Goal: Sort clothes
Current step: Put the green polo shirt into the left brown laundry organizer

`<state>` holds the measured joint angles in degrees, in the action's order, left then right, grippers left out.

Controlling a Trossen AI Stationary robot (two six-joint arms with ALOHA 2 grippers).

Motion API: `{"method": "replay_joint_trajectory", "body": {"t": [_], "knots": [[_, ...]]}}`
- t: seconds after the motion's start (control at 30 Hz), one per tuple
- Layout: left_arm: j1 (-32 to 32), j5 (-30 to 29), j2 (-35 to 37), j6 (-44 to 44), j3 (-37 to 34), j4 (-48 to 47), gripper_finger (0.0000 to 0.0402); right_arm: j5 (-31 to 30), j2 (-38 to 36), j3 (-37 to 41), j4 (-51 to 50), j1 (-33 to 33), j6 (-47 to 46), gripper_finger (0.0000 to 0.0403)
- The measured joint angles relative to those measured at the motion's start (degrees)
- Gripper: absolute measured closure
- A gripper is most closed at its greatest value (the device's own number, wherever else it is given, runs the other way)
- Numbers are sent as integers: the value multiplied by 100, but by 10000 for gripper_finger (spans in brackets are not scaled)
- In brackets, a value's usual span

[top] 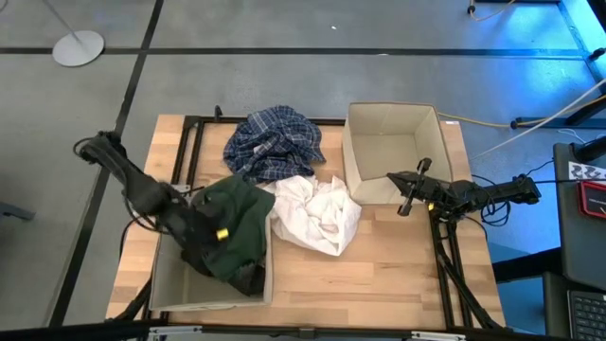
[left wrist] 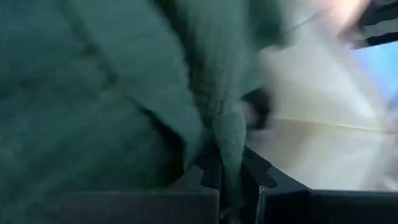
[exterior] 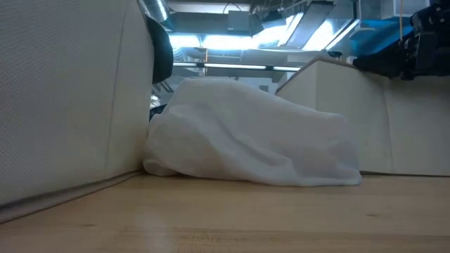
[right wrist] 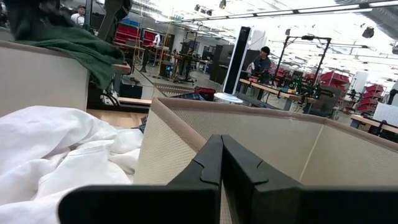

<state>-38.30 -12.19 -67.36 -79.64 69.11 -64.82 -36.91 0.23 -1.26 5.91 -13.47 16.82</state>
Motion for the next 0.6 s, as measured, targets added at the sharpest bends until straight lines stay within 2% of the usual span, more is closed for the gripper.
{"method": "replay_joint_trajectory", "body": {"t": [0.13, 0.3, 0.4, 0.6], "knots": [[-284, 8, -204, -502, -779, 79, 395, 0, 0, 0, 0, 0, 0, 391], [-458, 506, -259, -747, -1837, 929, 394, 2, 0, 0, 0, 0, 0, 391], [-489, 532, -251, -761, -2364, 1317, 394, 13, 0, 0, -1, 0, 0, 391], [-420, 571, -226, -644, -2942, 1810, 394, 41, 0, 0, -4, 0, -2, 391]]}}
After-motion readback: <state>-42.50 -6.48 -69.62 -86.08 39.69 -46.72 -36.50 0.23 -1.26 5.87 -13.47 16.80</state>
